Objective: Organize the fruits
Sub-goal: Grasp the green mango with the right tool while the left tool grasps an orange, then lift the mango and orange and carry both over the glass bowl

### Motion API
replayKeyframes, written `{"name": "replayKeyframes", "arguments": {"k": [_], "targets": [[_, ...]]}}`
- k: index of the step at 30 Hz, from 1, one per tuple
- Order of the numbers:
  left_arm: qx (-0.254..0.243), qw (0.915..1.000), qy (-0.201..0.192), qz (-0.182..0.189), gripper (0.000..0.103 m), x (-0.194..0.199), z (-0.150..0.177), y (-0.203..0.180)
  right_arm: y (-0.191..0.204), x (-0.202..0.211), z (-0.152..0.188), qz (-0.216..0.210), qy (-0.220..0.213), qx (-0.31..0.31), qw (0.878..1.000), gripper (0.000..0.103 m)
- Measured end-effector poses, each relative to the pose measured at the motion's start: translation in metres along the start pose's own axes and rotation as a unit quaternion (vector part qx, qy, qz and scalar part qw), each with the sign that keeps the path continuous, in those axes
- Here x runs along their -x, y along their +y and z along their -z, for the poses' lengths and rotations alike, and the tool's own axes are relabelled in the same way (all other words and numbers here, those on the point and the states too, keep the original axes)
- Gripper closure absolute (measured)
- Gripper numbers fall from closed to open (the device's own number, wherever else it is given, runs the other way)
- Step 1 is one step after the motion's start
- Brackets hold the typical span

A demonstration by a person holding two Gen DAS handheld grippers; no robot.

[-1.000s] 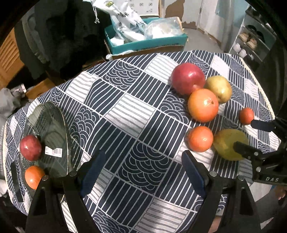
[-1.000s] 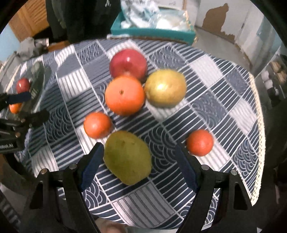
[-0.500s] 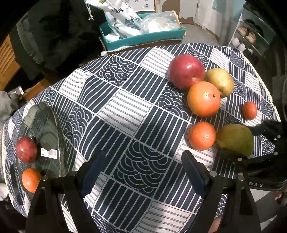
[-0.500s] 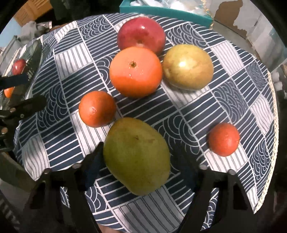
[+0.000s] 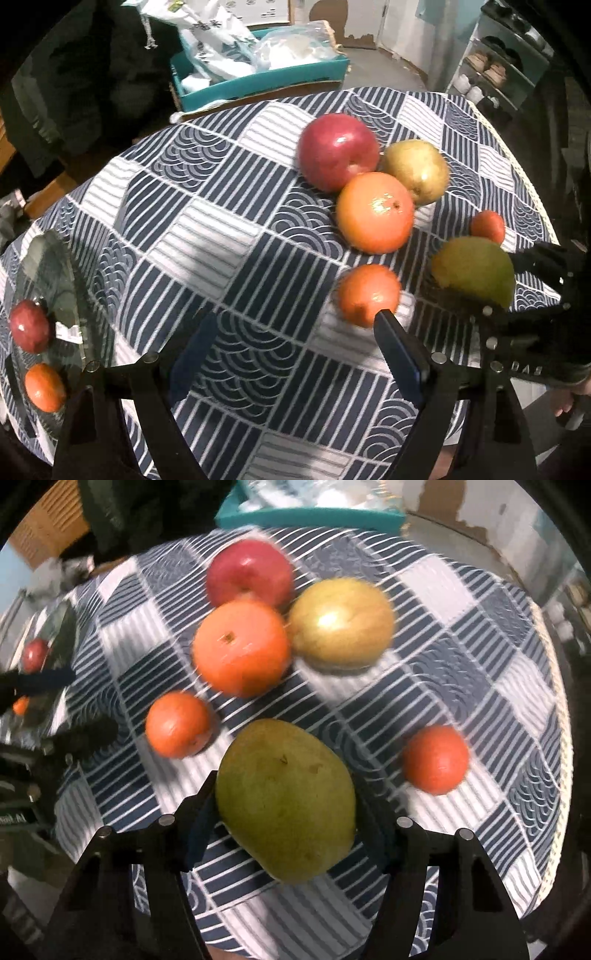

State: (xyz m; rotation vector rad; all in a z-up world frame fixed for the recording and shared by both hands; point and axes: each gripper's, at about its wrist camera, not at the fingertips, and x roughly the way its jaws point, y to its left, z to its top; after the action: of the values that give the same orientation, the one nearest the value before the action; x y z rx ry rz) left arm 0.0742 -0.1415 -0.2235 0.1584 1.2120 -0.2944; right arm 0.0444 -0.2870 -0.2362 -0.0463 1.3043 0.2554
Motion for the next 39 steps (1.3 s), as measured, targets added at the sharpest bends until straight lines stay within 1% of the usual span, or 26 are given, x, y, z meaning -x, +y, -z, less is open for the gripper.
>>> {"name": "replayKeyframes", "arguments": {"k": [8,16,17,19,23,25,26,27,28,30,31,35,39], "targets": [[-0.007,0.9998,0.012,0.016,0.015,-0.017,-0.007,-0.019,-0.028,0.013,-0.003,0.033,-0.048,-0.05,0.997,0.036],[0.002,0.9993,0.024,0.029,0.016,-0.035,-0.011,-0.029,-0.04,0.014,-0.003,0.036,-0.057,-0.056,0.996,0.035],[0.002,0.9992,0.026,0.03,0.017,-0.038,-0.012,-0.03,-0.038,0.011,-0.006,0.037,-0.057,-0.054,0.996,0.035],[0.002,0.999,0.032,0.031,0.025,-0.042,-0.011,-0.031,-0.035,0.01,-0.006,0.04,-0.058,-0.052,0.996,0.036],[0.001,0.9986,0.04,0.036,0.033,-0.048,-0.01,-0.033,-0.036,0.012,-0.006,0.038,-0.06,-0.055,0.996,0.035],[0.002,0.998,0.038,0.05,0.044,-0.049,-0.009,-0.033,-0.036,0.012,-0.007,0.039,-0.06,-0.054,0.996,0.035],[0.002,0.9976,0.039,0.057,0.048,-0.049,-0.009,-0.034,-0.035,0.011,-0.007,0.039,-0.06,-0.053,0.996,0.035],[0.002,0.9973,0.035,0.065,0.057,-0.047,-0.008,-0.034,-0.035,0.011,-0.008,0.04,-0.06,-0.052,0.996,0.035],[0.001,0.9975,0.033,0.062,0.057,-0.046,-0.008,-0.034,-0.034,0.011,-0.008,0.041,-0.06,-0.051,0.996,0.035],[-0.007,0.9988,0.028,0.04,0.057,-0.043,-0.007,-0.036,-0.033,0.01,-0.009,0.045,-0.061,-0.048,0.996,0.035],[-0.009,0.999,0.024,0.036,0.057,-0.042,-0.007,-0.036,-0.032,0.011,-0.009,0.046,-0.061,-0.047,0.996,0.035],[-0.002,0.9993,0.013,0.035,0.058,-0.031,-0.008,-0.029,-0.03,0.015,-0.01,0.052,-0.066,-0.04,0.996,0.035],[-0.001,0.9998,-0.008,0.018,0.058,-0.015,-0.011,-0.024,-0.026,0.021,-0.012,0.053,-0.074,-0.036,0.995,0.035]]}}
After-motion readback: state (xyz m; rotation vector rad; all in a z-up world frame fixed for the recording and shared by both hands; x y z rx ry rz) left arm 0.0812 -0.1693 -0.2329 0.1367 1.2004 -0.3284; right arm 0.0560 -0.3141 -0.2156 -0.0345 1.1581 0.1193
